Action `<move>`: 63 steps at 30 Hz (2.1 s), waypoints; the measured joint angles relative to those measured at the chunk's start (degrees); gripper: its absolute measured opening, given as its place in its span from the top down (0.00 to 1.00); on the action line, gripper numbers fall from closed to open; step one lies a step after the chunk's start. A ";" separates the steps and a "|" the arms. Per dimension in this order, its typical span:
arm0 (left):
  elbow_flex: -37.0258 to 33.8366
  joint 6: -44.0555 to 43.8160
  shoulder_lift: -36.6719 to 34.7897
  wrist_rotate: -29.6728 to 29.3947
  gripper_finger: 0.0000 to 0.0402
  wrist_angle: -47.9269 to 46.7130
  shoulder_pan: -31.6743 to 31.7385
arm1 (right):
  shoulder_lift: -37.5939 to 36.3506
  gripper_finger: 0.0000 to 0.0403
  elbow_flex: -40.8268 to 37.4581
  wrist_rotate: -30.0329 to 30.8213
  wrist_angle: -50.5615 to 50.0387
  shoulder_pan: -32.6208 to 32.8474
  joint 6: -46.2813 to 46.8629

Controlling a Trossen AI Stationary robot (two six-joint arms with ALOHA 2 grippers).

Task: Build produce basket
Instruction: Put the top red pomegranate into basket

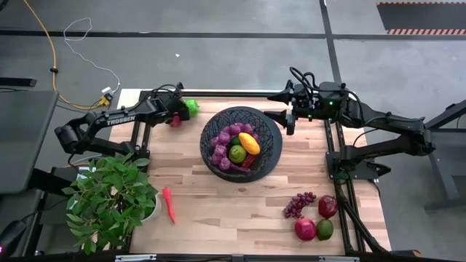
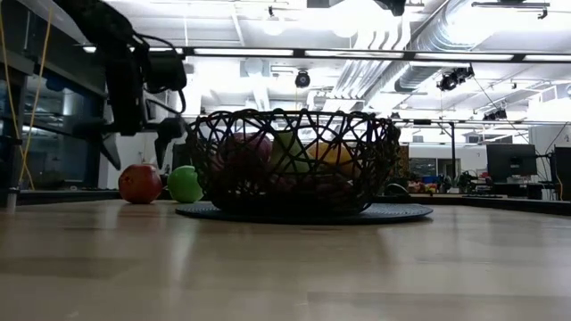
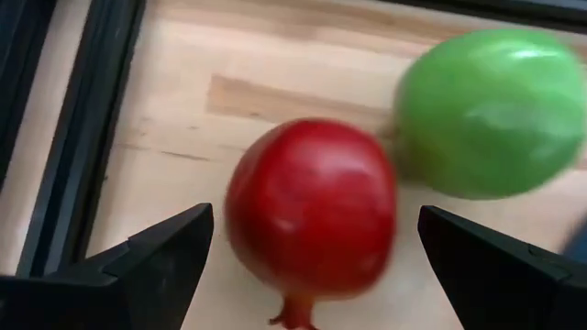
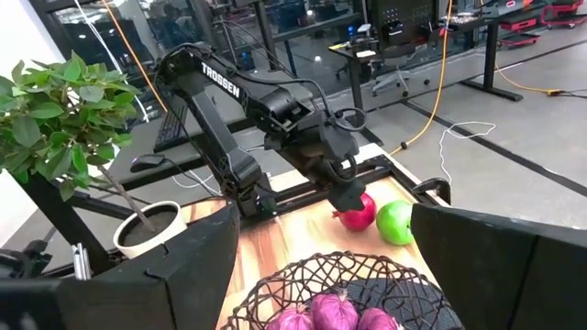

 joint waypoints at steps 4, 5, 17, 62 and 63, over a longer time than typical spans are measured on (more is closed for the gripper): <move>-2.17 -0.56 0.08 -0.06 0.07 4.77 1.50 | 0.00 0.24 0.00 0.00 0.02 0.00 -0.01; -2.83 -0.45 0.13 0.12 0.07 6.52 1.70 | -0.02 0.24 0.00 0.00 0.02 0.00 -0.03; -7.31 -0.55 0.15 1.84 0.07 11.96 2.75 | -0.02 0.24 0.00 0.02 0.02 -0.01 0.02; -3.94 6.34 -39.35 15.43 0.19 24.14 1.21 | -0.02 0.24 0.02 0.00 0.05 0.01 2.62; -3.15 6.60 -39.62 15.68 0.19 25.08 0.80 | -0.02 0.24 0.02 0.00 0.04 0.01 2.62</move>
